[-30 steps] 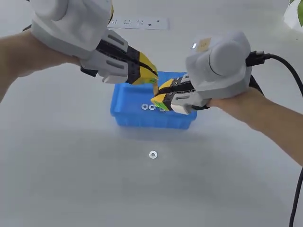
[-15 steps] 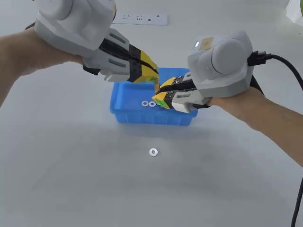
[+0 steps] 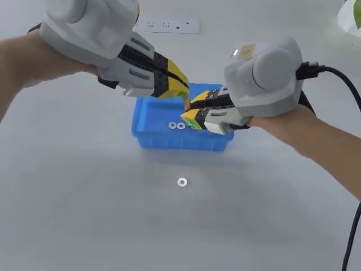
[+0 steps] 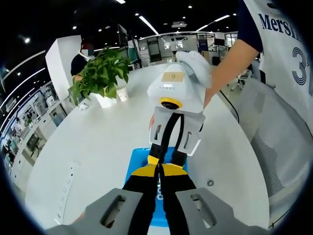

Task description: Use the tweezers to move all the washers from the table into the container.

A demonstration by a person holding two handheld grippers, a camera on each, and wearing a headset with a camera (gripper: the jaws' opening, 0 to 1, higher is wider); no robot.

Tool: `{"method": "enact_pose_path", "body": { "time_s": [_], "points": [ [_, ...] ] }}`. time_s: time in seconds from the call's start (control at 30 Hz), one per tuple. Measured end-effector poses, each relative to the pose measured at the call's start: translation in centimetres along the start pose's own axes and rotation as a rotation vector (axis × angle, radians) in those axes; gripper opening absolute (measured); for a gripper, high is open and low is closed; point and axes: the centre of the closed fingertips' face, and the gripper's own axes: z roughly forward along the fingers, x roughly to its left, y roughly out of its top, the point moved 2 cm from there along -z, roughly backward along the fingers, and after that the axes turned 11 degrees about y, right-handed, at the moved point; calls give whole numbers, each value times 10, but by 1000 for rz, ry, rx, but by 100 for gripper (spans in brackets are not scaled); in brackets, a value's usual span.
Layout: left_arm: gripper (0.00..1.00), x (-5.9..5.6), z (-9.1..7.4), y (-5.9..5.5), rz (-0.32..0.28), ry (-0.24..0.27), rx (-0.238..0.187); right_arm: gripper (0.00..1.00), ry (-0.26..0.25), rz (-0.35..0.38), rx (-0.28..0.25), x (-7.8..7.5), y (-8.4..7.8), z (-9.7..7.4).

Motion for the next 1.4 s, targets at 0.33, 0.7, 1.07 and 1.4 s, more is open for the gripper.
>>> {"method": "enact_pose_path", "body": {
  "time_s": [0.33, 0.7, 1.07, 1.4],
  "points": [
    [5, -3, -15, 15, 39, 12, -5, 13, -14, -22, -25, 5, 13, -8],
    [5, -13, -35, 35, 96, 14, -10, 13, -11, -79, -47, 26, 30, -23],
    [5, -31, -49, 45, 111, -9, -25, 13, 6, -127, -46, 48, 38, -35],
    [5, -52, -59, 47, 86, -18, -43, 13, 43, -154, -38, 71, 37, -37]
  ]
}}
